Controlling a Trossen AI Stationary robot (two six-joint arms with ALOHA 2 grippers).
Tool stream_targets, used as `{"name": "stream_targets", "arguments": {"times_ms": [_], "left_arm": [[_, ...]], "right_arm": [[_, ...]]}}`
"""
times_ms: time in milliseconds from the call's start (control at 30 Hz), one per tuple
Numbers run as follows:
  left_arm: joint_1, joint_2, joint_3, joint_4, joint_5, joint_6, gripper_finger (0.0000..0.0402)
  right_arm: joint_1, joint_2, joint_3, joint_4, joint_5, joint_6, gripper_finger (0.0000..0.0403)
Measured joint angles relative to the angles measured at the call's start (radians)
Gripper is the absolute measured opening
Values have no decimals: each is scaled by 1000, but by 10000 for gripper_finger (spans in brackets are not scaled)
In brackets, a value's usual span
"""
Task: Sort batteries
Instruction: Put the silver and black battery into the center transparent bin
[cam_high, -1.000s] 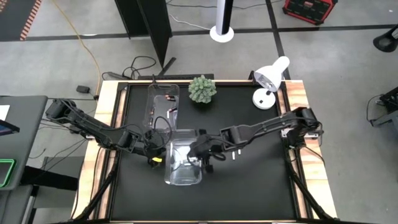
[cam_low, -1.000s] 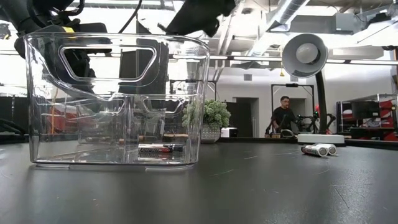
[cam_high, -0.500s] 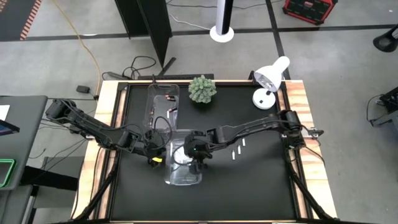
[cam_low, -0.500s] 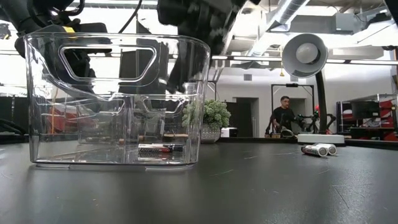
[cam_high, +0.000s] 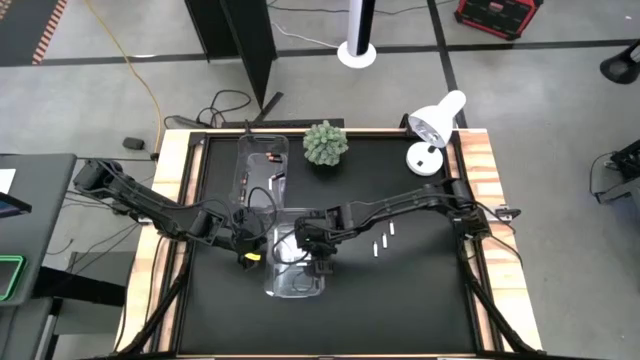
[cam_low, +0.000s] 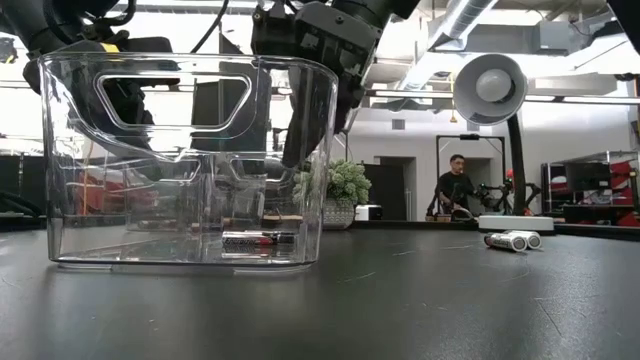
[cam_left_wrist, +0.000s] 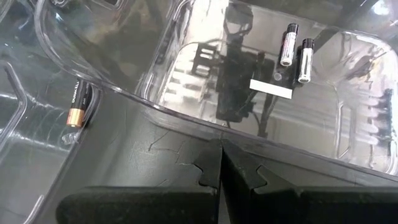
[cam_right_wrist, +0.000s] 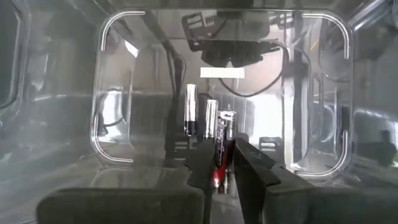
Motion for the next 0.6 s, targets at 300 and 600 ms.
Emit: {"name": "stream_targets", "arguments": {"times_ms": [300, 600], "left_arm": [[0, 0, 0, 0, 0, 0, 2], [0, 0, 0, 0, 0, 0, 2]], "right_arm": [[10, 0, 0, -3, 0, -8, 128], [11, -4, 9, 22, 53, -84, 155]]}}
